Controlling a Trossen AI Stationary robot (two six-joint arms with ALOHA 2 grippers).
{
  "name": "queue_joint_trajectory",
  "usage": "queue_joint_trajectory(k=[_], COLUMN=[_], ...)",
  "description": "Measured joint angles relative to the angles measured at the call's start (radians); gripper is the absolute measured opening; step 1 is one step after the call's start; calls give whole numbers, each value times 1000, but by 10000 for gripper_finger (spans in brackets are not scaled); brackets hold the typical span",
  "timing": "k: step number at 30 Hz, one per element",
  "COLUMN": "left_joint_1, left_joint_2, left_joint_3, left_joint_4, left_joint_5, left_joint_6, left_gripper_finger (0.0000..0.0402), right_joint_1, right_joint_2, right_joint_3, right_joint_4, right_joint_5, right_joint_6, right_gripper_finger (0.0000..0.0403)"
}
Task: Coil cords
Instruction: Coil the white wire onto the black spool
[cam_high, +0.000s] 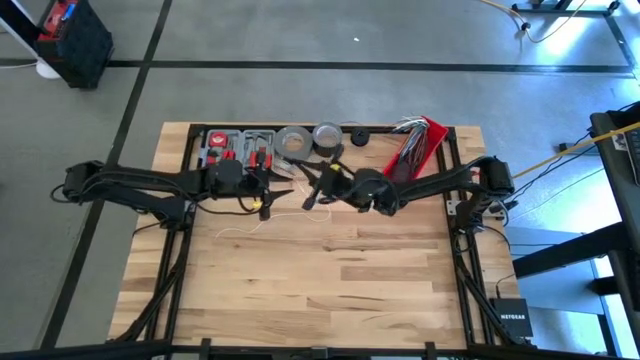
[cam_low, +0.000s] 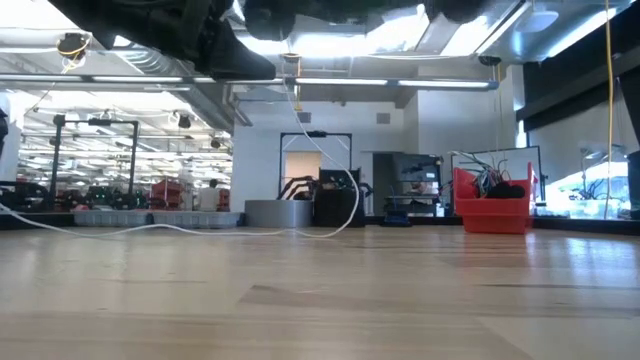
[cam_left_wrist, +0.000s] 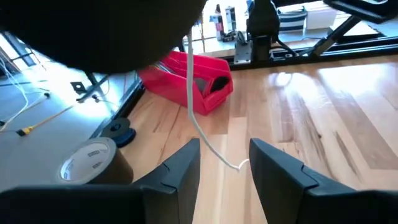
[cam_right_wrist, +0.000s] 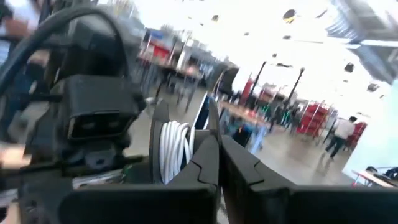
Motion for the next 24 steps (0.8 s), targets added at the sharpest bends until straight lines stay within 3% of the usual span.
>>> queue_joint_trajectory(k=[7,13,24], left_joint_1=[0,1,2], left_joint_2=[0,28,221], left_joint_3=[0,0,0], left_joint_4=[32,85,264], left_joint_5=[-36,-35,-34], left_joint_6=[-41,-105,-79], left_gripper_finger=[131,131,131], right_joint_1=[-2,-1,-1], right_joint_2=[-2,-3,-3], right_joint_3=[-114,-115,-115], right_joint_4=[274,258,258], right_joint_5=[-25,-65,-83], right_joint_6=[8,8,12], right_gripper_finger=[5,5,5])
